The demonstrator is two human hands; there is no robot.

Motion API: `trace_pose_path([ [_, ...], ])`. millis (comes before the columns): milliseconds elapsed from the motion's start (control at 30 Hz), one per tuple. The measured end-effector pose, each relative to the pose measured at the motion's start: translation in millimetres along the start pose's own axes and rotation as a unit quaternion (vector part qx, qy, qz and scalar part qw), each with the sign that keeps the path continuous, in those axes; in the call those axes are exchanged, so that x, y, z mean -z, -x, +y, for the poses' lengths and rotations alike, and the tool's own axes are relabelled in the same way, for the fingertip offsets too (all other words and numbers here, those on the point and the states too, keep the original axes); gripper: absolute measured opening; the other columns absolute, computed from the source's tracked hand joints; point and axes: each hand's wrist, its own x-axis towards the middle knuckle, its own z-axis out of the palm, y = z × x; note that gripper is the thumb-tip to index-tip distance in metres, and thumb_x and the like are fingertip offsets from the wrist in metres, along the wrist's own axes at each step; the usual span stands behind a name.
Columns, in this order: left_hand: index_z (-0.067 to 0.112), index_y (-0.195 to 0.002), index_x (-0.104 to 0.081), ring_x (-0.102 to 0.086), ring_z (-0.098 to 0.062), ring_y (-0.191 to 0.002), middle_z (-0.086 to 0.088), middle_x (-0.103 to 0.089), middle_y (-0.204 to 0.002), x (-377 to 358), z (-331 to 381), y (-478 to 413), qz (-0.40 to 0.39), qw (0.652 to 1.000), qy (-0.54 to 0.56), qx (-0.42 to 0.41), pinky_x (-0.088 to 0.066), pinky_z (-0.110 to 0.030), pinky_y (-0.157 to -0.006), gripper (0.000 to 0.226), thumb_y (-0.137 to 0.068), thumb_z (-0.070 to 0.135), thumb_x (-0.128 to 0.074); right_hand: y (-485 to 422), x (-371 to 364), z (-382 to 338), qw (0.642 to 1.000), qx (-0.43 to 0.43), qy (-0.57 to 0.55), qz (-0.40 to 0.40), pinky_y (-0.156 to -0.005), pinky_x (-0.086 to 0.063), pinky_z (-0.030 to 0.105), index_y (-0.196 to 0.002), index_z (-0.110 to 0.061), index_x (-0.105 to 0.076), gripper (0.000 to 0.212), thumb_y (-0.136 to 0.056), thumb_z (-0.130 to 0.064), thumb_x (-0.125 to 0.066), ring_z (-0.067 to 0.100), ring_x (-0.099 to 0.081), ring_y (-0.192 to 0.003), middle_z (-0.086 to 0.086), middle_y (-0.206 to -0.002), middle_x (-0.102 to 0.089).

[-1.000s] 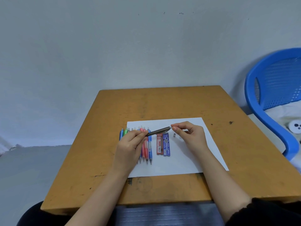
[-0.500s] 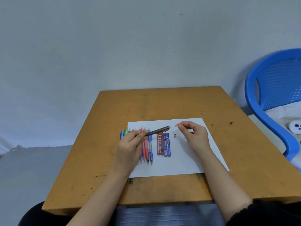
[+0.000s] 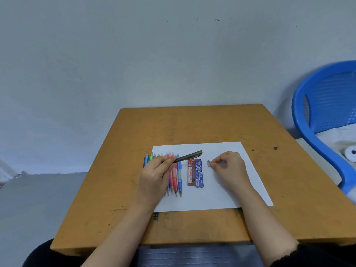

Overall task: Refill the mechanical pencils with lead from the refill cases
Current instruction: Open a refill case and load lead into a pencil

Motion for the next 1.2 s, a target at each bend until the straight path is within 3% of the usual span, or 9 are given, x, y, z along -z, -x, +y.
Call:
trace_pose_path([
  [267, -0.002, -0.103, -0.072, -0.058, -0.012, -0.090, -0.011, -0.071, -0.092, -0.4, -0.3, 0.0, 0.007, 1.000, -0.002, -0.014, -0.038, -0.004, -0.091, 0.027, -0.089, 0.016, -0.056, 3.2, 1.2, -0.7, 1.000, -0.009, -0.016, 0.025, -0.075, -0.032, 0.022, -0.082, -0.021, -0.072, 0.008, -0.085, -0.017, -0.065, 0.011, -0.047, -0.097, -0.004, -0.091, -0.062],
  [433, -0.001, -0.104, -0.071, -0.061, -0.013, -0.087, -0.010, -0.070, -0.093, -1.4, -0.2, 0.5, 0.012, 1.000, 0.011, -0.019, -0.047, -0.013, -0.084, 0.026, -0.090, 0.016, -0.057, 12.8, -1.6, -10.7, 0.988, 0.054, -0.112, 0.090, -0.065, -0.035, 0.006, -0.090, -0.025, -0.070, 0.014, -0.086, -0.012, -0.066, 0.000, -0.053, -0.081, -0.017, -0.080, -0.058],
  [567, -0.001, -0.104, -0.071, -0.062, -0.013, -0.085, -0.009, -0.070, -0.091, 0.7, 2.8, -0.5, 0.018, 0.999, 0.023, -0.033, -0.051, -0.019, -0.078, 0.023, -0.090, 0.014, -0.060, 24.9, -12.4, -31.5, 0.968, 0.077, -0.227, 0.069, -0.062, -0.041, 0.010, -0.104, -0.028, -0.064, 0.022, -0.086, -0.015, -0.068, -0.002, -0.056, -0.074, -0.012, -0.078, -0.062],
  [700, -0.002, -0.104, -0.071, -0.065, -0.017, -0.083, -0.008, -0.070, -0.092, 1.6, 3.5, 0.8, 0.026, 0.998, 0.029, -0.048, -0.053, -0.026, -0.076, 0.020, -0.087, 0.007, -0.067, 28.5, -17.1, -47.1, 0.957, 0.096, -0.270, 0.051, -0.067, -0.047, 0.013, -0.112, -0.030, -0.059, 0.025, -0.091, -0.018, -0.062, 0.003, -0.064, -0.081, -0.007, -0.083, -0.069],
  [767, -0.002, -0.103, -0.072, -0.064, -0.017, -0.081, -0.008, -0.070, -0.090, 2.1, 4.1, 1.5, 0.032, 0.998, 0.027, -0.051, -0.053, -0.025, -0.074, 0.019, -0.085, 0.005, -0.069, 27.8, -17.2, -53.4, 0.952, 0.088, -0.292, 0.037, -0.071, -0.053, 0.021, -0.114, -0.030, -0.057, 0.025, -0.092, -0.018, -0.059, 0.006, -0.067, -0.081, -0.005, -0.082, -0.071],
  [900, -0.004, -0.099, -0.071, -0.063, -0.016, -0.077, -0.010, -0.070, -0.085, 4.3, 6.6, 0.6, 0.046, 0.997, 0.025, -0.053, -0.051, -0.023, -0.072, 0.016, -0.085, 0.004, -0.069, 26.7, -18.4, -72.1, 0.925, 0.063, -0.373, 0.023, -0.075, -0.053, 0.020, -0.118, -0.030, -0.052, 0.033, -0.092, -0.012, -0.059, 0.009, -0.070, -0.080, 0.001, -0.078, -0.073],
  [1033, -0.005, -0.099, -0.071, -0.064, -0.016, -0.079, -0.011, -0.070, -0.087, 5.0, 5.8, 1.1, 0.047, 0.997, 0.023, -0.050, -0.051, -0.022, -0.074, 0.016, -0.088, 0.006, -0.067, 24.4, -22.9, -84.9, 0.902, 0.039, -0.429, 0.022, -0.076, -0.057, 0.038, -0.113, -0.028, -0.055, 0.031, -0.090, -0.008, -0.062, 0.020, -0.070, -0.068, 0.006, -0.073, -0.072],
  [1200, -0.006, -0.099, -0.070, -0.063, -0.020, -0.077, -0.012, -0.069, -0.085, 4.0, 3.3, 3.7, 0.039, 0.998, 0.017, -0.042, -0.051, -0.029, -0.070, 0.016, -0.087, 0.005, -0.067, 22.6, -23.0, -88.2, 0.902, 0.033, -0.431, 0.011, -0.071, -0.057, 0.036, -0.103, -0.029, -0.058, 0.029, -0.088, -0.005, -0.063, 0.019, -0.067, -0.061, 0.008, -0.067, -0.068],
])
